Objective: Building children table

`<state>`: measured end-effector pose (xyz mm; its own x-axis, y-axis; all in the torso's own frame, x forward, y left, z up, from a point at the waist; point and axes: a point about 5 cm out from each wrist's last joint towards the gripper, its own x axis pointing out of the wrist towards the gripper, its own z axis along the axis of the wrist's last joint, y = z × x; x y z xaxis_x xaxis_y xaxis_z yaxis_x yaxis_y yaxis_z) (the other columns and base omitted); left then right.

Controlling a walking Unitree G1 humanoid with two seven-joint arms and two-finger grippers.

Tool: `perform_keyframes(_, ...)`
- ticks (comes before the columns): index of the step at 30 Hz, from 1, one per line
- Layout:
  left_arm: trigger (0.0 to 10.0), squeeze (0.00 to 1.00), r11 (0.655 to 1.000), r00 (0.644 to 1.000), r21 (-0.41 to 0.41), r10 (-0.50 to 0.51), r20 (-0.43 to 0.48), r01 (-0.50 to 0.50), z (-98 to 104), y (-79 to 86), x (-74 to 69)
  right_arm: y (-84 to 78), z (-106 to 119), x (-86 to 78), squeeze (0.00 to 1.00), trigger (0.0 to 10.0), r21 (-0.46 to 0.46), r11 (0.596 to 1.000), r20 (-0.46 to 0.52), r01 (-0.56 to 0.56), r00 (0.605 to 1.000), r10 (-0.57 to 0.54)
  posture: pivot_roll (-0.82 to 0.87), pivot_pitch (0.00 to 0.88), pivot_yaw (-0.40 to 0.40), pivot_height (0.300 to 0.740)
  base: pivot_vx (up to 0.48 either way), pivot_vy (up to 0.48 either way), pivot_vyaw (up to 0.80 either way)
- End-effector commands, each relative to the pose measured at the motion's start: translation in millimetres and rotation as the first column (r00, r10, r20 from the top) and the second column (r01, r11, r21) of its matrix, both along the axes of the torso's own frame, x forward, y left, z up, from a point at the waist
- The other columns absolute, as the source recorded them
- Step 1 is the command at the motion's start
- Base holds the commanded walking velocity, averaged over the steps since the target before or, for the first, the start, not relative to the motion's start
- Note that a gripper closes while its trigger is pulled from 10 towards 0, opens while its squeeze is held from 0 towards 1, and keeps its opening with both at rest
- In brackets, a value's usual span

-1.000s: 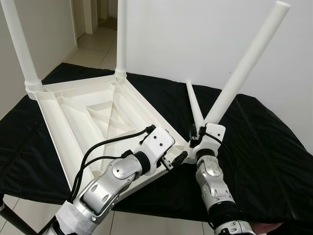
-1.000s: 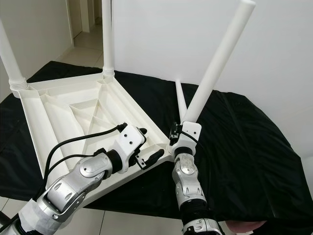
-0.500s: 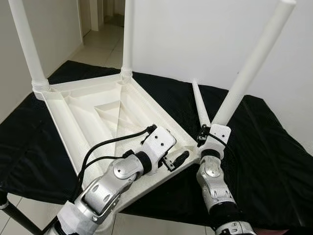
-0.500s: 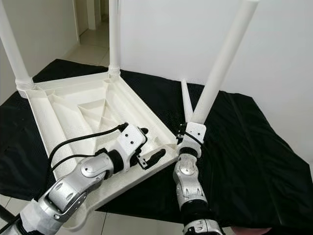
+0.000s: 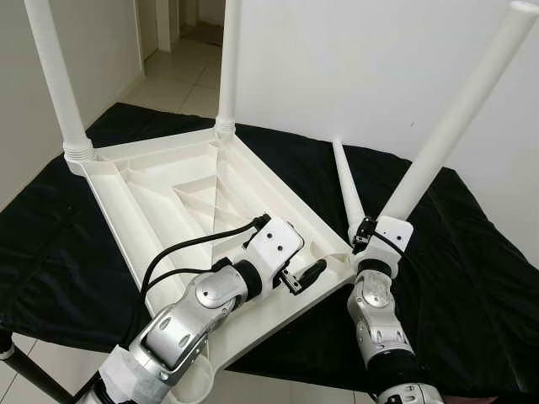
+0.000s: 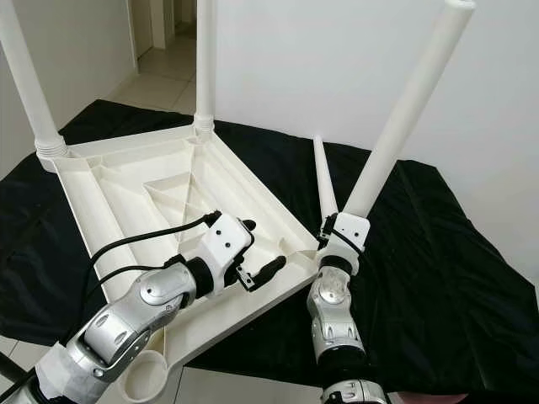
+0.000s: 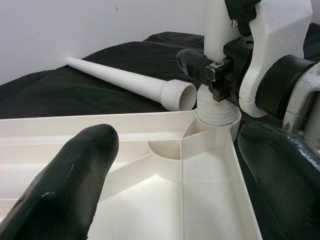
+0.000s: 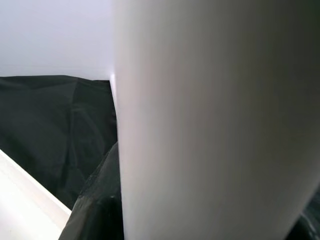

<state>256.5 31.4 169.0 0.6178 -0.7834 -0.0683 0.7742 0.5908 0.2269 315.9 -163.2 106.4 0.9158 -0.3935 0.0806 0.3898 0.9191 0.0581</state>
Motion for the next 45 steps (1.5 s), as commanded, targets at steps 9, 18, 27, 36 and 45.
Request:
perform_keyframes(9,10.0,0.00,0.996,0.996,0.013,-0.087,-0.008,0.087,1,-5.4,-2.3,0.8,-11,-7.7,0.00,10.0,0.030,0.998,-0.031,-0.062,0.998,0.063,0.03,0.000,-0.130,0.740,0.000,0.000,0.00)
perform_keyframes(18,10.0,0.00,0.996,0.996,0.010,-0.089,-0.006,0.089,1,-7.1,-2.0,1.2,18,-2.1,0.00,10.0,-0.026,0.997,0.075,-0.079,0.994,0.081,0.03,0.000,-0.136,0.740,0.000,0.000,0.00)
perform_keyframes(27,10.0,0.00,0.996,0.996,0.006,-0.090,-0.002,0.090,1,-9.0,-1.5,-4.6,32,1.1,0.00,10.0,-0.035,0.996,0.107,-0.080,0.991,0.083,0.04,0.000,-0.144,0.740,0.000,0.000,0.00)
perform_keyframes(36,10.0,0.00,0.996,0.996,0.009,-0.092,0.000,0.092,1,-9.0,-0.5,-9.4,61,6.8,0.00,10.0,-0.029,0.996,0.197,-0.085,0.976,0.089,0.03,0.000,-0.140,0.740,0.000,0.000,0.00)
perform_keyframes(45,10.0,0.00,0.996,0.996,0.004,-0.093,0.007,0.093,5,-8.6,4.3,-2.4,57,12.8,0.00,10.0,-0.083,0.979,0.142,-0.186,0.970,0.196,0.04,0.000,-0.140,0.740,0.000,0.000,0.00)
